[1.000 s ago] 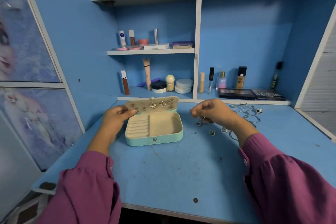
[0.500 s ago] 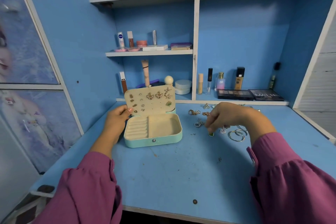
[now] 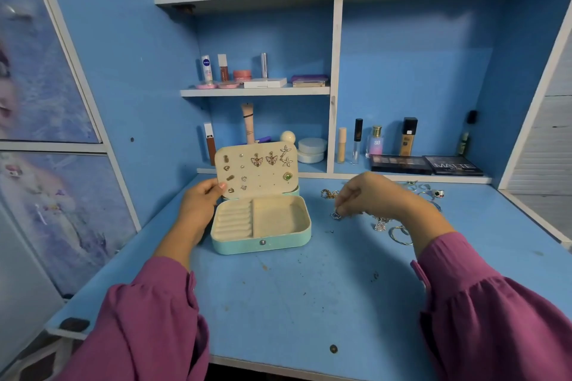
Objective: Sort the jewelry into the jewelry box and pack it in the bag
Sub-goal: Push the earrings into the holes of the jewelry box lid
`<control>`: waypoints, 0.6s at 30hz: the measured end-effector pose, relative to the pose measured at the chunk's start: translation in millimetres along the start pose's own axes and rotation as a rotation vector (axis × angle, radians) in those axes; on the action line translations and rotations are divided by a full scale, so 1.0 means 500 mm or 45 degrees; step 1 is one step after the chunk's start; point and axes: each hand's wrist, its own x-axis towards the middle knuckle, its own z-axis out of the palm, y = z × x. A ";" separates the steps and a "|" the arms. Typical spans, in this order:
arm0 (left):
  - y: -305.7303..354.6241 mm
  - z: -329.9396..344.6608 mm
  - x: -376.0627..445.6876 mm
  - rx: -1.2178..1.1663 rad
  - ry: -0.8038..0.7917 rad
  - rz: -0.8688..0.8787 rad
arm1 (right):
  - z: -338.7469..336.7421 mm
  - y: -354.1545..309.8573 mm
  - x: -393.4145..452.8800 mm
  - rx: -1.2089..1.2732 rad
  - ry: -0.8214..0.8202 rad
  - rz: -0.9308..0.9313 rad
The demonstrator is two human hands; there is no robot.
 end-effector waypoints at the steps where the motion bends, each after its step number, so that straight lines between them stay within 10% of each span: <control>1: 0.002 0.000 -0.001 -0.008 0.000 -0.010 | 0.011 -0.005 0.006 0.086 0.067 -0.015; 18: 0.001 -0.001 0.000 -0.087 -0.033 -0.055 | 0.162 -0.068 0.103 0.458 0.484 -0.072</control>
